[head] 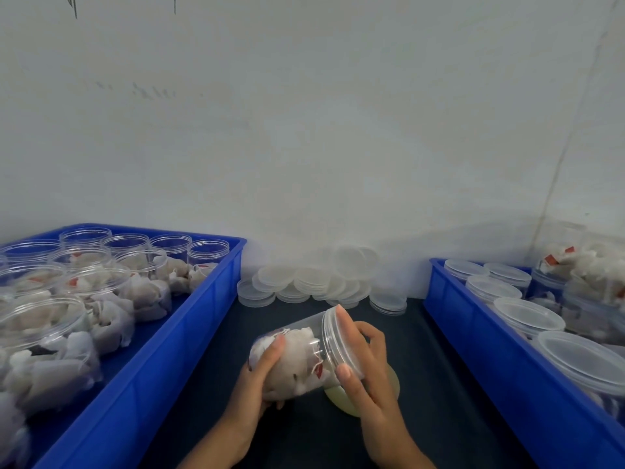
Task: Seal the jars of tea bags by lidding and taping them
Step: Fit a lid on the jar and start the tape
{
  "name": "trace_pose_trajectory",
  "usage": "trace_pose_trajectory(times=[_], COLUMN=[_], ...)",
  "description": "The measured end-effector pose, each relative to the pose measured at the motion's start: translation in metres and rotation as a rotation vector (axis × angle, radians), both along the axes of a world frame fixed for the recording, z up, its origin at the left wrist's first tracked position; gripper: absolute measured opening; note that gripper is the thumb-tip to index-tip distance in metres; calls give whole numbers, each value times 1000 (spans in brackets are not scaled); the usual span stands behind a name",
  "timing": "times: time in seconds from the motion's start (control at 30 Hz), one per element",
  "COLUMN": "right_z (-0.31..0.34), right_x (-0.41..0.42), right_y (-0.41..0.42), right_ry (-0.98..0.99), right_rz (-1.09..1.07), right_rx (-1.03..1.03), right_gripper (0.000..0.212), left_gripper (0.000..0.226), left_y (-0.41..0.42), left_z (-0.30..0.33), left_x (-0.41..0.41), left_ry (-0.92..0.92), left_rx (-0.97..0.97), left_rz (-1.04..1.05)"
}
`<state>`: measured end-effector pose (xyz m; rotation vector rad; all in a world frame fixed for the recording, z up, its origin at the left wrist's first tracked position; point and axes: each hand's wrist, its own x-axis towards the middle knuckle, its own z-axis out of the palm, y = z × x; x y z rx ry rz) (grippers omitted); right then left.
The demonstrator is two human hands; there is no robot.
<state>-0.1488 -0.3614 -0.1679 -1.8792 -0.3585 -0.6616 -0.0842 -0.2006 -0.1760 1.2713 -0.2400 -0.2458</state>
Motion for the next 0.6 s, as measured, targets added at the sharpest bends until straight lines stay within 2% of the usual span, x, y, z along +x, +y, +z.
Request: trace_pose_trajectory(times=[0.1,0.23,0.43,0.6], right_z=[7,13,16,12], right_x=[-1,1,-4,-2], right_y=[-2,-2,3,-1], right_ry=[61,190,56,-67], right_rz=[39,-4,-83,-151], right_rx=[22,235,91,-145], right_gripper=[63,62,49,58], left_gripper=[61,62,69,70], left_y=[-1,-3,-3,-3], left_z=[-2,-3,1,0], left_x=[-2,-6,-9,-6], left_ry=[7,-16,4,21], left_rx=[11,1,59,91], left_rz=[55,56,24,-22])
